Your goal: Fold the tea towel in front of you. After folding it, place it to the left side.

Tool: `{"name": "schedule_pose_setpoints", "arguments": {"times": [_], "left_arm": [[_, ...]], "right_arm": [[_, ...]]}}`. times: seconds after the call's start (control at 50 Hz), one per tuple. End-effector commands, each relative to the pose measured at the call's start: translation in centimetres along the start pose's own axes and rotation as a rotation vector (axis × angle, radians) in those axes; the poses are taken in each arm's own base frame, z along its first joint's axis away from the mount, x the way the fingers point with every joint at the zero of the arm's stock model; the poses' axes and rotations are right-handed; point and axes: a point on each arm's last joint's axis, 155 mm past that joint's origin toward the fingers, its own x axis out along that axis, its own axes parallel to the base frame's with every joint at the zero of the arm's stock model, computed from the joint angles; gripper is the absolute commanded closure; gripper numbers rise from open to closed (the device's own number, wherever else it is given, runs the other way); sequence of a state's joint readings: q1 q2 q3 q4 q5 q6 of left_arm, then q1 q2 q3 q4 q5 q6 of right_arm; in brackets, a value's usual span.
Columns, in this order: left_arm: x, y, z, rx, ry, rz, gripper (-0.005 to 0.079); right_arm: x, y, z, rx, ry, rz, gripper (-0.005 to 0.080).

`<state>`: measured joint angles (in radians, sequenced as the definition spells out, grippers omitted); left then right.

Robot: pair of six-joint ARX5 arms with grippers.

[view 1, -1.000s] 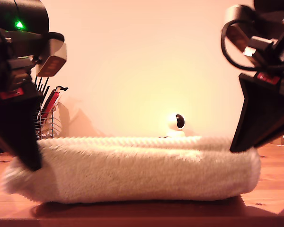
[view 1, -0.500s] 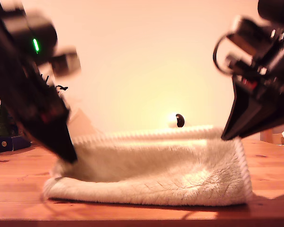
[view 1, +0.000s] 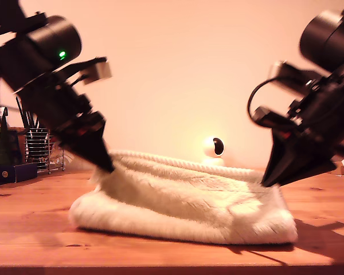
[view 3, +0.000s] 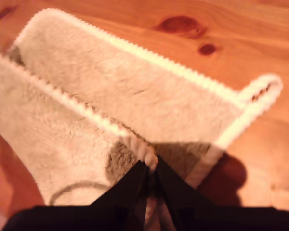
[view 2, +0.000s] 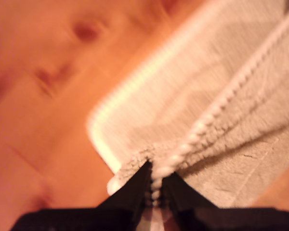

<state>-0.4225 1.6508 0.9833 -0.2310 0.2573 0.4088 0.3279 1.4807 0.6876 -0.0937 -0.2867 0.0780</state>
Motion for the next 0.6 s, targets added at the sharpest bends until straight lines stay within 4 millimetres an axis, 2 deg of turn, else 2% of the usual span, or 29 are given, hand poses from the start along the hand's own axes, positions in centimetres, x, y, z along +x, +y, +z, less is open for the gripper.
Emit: {"name": "schedule_pose_setpoints", "arguments": {"times": [0.0, 0.18, 0.36, 0.42, 0.58], "left_arm": [[1.5, 0.4, -2.0, -0.004, 0.060, -0.001, 0.0764], [3.4, 1.2, -2.3, -0.005, 0.070, 0.003, 0.0764], [4.0, 1.7, -1.9, 0.015, 0.051, 0.020, 0.0737], [3.9, 1.8, -1.6, 0.017, 0.045, 0.024, 0.0679], [3.6, 2.8, -0.7, 0.021, 0.039, 0.058, 0.0459]], "right_arm": [[0.3, -0.8, 0.2, 0.010, -0.005, -0.020, 0.0765], [0.8, -2.2, 1.0, 0.013, -0.027, -0.059, 0.0765], [1.2, -3.5, 0.7, 0.017, -0.020, -0.095, 0.0746], [1.4, -3.5, 0.6, 0.010, -0.015, -0.095, 0.0730], [1.9, -3.7, 0.3, 0.013, -0.008, -0.096, 0.0725]]}}
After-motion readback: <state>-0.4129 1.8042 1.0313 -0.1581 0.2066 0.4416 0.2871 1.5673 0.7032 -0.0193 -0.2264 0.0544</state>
